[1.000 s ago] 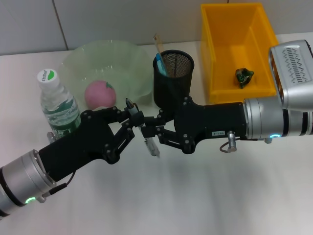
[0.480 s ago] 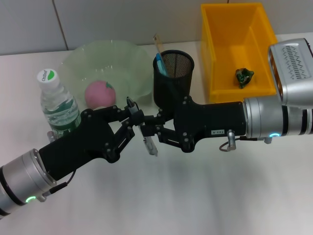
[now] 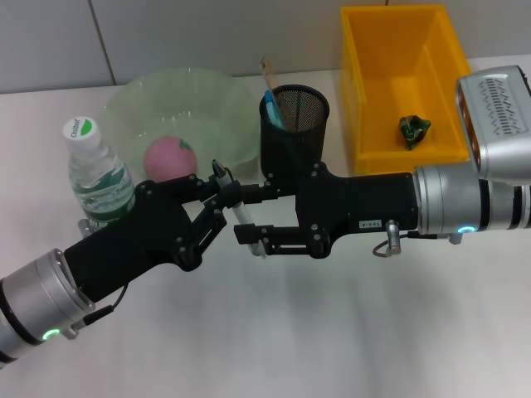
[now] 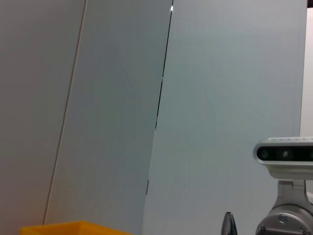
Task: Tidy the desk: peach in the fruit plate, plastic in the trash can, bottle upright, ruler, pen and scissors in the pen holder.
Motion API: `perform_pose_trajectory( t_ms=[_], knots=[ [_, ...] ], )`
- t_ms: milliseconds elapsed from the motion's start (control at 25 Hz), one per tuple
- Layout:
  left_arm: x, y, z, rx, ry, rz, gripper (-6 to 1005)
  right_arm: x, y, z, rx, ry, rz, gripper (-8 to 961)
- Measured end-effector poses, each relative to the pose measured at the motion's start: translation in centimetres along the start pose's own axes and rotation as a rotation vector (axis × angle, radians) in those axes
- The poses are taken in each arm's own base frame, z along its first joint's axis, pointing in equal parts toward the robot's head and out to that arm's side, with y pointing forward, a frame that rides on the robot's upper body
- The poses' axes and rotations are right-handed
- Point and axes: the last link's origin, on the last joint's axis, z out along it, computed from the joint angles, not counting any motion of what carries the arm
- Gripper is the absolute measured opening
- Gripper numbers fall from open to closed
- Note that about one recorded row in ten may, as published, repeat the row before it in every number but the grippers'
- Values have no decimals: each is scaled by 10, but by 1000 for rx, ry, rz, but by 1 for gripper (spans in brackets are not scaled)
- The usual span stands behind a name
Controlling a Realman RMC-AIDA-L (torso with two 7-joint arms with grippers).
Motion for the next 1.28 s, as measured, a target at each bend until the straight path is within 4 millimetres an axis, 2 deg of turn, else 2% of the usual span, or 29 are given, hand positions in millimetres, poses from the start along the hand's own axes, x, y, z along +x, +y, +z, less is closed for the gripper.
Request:
perform_pose_trajectory(
  t_ms=[200,400,640,840,1040,1280],
  knots=[
    [2,0,-1,7,18,-7,146,3,1,-2,10,-7,11,568],
    [2,0,-2,11,25,-9,148,8,4,-7,44,-45,20,632],
    [11,4,-9,42,124,-32,150,19,11,-21,146,-169,-10,632],
    [18,5,-11,71,205,-69,151,25,17,-21,148,-189,7,631],
    [23,-1,-13,130,283,-204,153,31,32,-25,146,-254,-57,631],
    [28,-7,-16,157,338,-313,155,39,39,-32,209,-283,-118,631]
  ],
)
